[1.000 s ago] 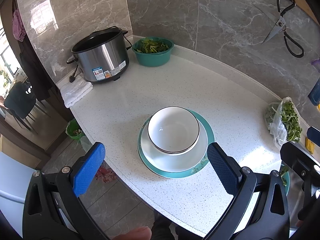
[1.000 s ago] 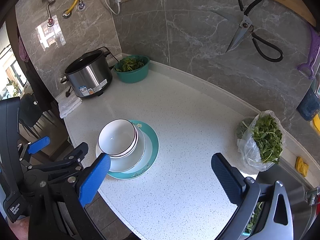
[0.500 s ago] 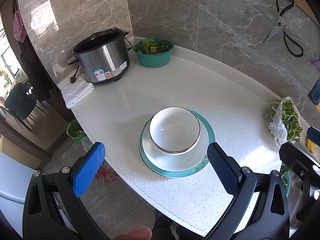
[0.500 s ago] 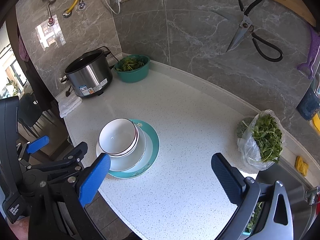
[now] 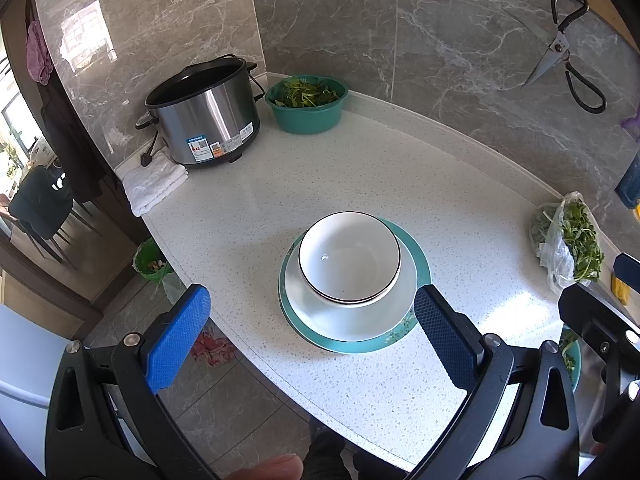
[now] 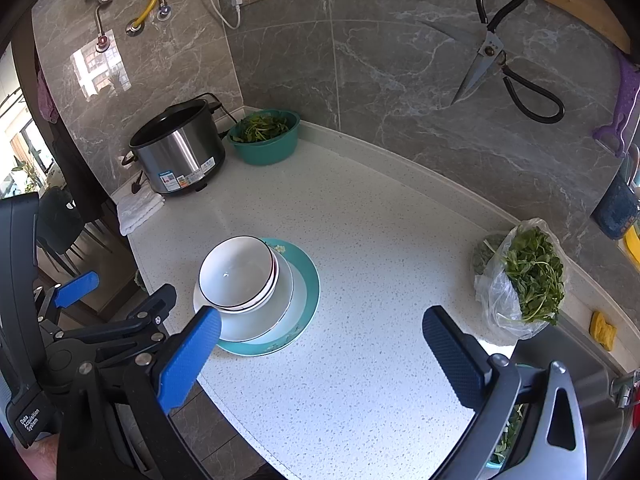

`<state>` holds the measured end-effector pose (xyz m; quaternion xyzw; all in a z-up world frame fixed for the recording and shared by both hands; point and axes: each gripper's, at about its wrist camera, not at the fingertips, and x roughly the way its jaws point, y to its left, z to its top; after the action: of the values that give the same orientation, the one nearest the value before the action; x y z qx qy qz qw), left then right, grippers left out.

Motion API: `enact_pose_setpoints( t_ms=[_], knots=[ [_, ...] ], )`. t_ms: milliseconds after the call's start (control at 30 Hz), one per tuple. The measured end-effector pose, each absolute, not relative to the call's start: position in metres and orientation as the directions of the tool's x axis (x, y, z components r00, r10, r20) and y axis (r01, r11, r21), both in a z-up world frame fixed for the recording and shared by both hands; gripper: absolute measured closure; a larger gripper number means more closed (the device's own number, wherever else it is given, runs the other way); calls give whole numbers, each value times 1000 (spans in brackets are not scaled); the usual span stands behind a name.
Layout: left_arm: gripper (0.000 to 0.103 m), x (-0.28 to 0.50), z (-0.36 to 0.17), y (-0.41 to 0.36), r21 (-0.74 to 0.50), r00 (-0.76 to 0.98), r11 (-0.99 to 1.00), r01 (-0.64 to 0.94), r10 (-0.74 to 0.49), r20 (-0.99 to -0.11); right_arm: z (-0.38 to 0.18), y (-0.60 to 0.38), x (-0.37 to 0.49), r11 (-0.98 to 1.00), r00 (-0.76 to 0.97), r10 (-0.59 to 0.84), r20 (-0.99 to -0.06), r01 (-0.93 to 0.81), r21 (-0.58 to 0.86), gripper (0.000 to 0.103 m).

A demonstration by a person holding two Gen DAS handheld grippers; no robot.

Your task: Organize plates and bowls

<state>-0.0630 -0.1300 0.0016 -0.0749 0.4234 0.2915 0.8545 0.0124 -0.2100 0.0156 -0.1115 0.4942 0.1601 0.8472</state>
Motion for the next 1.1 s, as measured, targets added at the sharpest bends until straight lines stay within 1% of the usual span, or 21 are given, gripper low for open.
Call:
enact_pose_setpoints(
  t_ms=[1100],
  knots=[
    [0, -63, 2, -130, 123, 472, 818, -561, 439, -765, 15, -210, 12, 923, 459, 160, -874, -383, -32, 0]
  ],
)
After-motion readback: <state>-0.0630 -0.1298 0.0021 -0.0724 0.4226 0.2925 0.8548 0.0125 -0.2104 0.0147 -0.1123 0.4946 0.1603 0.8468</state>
